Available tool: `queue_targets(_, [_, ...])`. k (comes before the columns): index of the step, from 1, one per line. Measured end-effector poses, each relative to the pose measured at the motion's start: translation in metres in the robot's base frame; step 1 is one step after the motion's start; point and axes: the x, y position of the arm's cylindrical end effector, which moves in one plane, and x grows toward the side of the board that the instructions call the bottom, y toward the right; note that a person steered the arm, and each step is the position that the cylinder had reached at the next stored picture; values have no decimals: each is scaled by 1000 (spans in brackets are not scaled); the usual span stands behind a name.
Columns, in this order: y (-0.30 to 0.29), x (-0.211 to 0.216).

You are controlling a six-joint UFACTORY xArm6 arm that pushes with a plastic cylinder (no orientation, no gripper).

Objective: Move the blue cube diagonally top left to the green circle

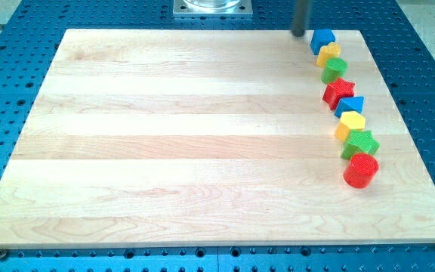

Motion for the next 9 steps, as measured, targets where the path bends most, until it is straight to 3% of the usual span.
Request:
queue_targets(1, [82,25])
queue_targets(2, [44,61])
queue_targets(3, [37,49])
queue_targets(5, [-51,33])
queue_targets(6, [-15,14])
queue_targets(7, [-72,10])
queue_targets(8, [-166,28])
queue_targets(9, [-187,29])
